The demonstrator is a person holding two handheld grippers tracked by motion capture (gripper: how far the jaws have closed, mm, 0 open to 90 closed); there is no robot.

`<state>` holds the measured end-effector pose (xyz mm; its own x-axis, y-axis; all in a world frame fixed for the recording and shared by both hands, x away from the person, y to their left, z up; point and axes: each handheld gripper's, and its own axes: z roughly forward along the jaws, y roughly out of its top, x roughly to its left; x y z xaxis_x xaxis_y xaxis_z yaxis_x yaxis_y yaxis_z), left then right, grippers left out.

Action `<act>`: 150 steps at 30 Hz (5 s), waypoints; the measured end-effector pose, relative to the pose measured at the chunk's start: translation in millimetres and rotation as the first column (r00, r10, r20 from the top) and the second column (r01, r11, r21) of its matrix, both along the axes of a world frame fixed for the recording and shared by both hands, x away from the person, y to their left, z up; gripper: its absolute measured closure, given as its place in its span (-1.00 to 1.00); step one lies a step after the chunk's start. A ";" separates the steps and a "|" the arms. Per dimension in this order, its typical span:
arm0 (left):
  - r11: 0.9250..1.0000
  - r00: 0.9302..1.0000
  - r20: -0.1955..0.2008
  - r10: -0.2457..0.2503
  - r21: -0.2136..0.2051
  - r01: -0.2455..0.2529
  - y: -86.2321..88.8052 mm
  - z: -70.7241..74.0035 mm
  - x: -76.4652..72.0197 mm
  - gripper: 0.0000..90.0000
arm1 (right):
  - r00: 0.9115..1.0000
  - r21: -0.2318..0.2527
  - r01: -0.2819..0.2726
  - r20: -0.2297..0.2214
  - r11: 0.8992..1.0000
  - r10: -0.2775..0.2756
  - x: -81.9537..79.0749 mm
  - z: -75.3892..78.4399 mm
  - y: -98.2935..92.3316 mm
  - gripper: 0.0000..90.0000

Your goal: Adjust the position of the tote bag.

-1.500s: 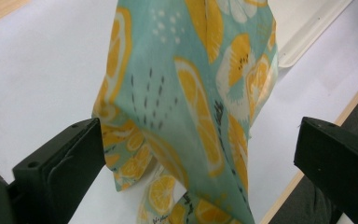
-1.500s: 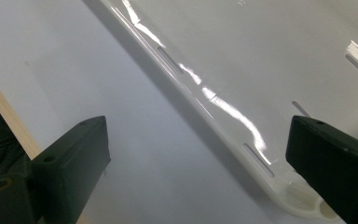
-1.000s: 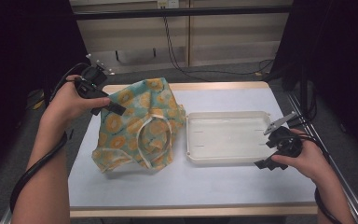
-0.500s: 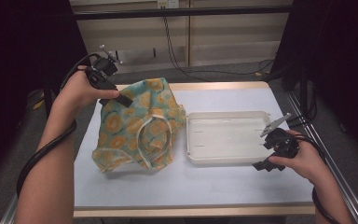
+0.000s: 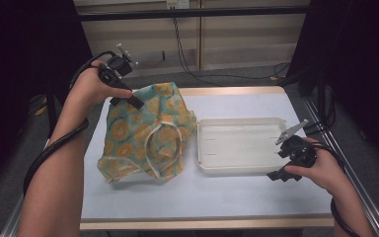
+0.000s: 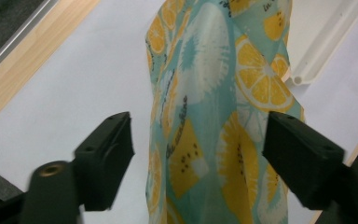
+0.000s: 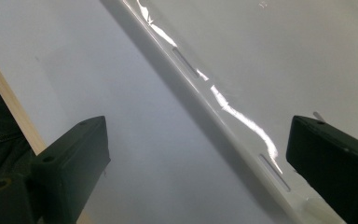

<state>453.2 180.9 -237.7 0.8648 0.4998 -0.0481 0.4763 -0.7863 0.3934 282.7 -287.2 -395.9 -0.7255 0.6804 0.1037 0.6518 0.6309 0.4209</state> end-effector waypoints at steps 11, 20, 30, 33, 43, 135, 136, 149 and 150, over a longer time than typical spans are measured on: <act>1.000 1.000 -0.023 -0.003 0.003 0.003 -15.8 -5.6 13.4 -0.29 | 1.000 0.000 -0.005 0.003 1.000 0.005 0.0 0.4 0.0 -0.88; 1.000 1.000 -0.030 0.004 0.017 -0.004 -22.0 -9.1 18.7 -0.04 | 1.000 -0.003 -0.015 0.003 1.000 0.015 0.4 -0.8 1.9 -0.88; 1.000 0.999 -0.053 -0.013 0.020 0.014 -22.4 -15.7 23.1 0.26 | 1.000 -0.006 -0.008 -0.002 1.000 0.008 0.1 -0.6 1.3 -0.88; 0.999 0.998 -0.060 -0.037 0.027 0.039 -25.1 -18.8 23.9 0.33 | 1.000 -0.006 -0.011 0.001 1.000 0.011 -0.1 -0.2 1.3 -0.88; 0.995 0.994 -0.056 -0.097 0.033 0.099 -28.4 -22.2 26.8 0.92 | 1.000 -0.006 -0.010 -0.002 1.000 0.010 0.1 -0.7 0.5 -0.88; 0.766 0.760 -0.096 -0.643 -0.103 0.635 -59.2 -17.6 -4.7 0.98 | 0.999 -0.018 -0.042 -0.021 0.999 0.042 6.7 -14.7 9.5 -0.88; 0.804 0.796 -0.115 -0.594 -0.100 0.586 -59.2 -18.8 -4.8 0.92 | 0.999 -0.018 -0.040 -0.023 0.999 0.040 6.2 -14.6 10.6 -0.88; 0.971 0.962 -0.139 -0.236 -0.054 0.231 -21.9 -20.9 -11.3 -0.28 | 0.998 0.014 -0.069 -0.005 0.997 0.069 9.1 -13.4 24.1 -0.87; 0.971 0.962 -0.139 -0.236 -0.054 0.231 -21.9 -20.9 -11.3 -0.30 | 0.998 0.014 -0.069 -0.005 0.997 0.069 9.1 -13.4 24.1 -0.87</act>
<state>441.9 159.1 -258.6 0.9400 0.2801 -0.1950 0.3346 -0.8688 0.3650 291.8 -263.1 -409.3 -0.7702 0.6269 0.1175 0.6092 0.6686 0.4264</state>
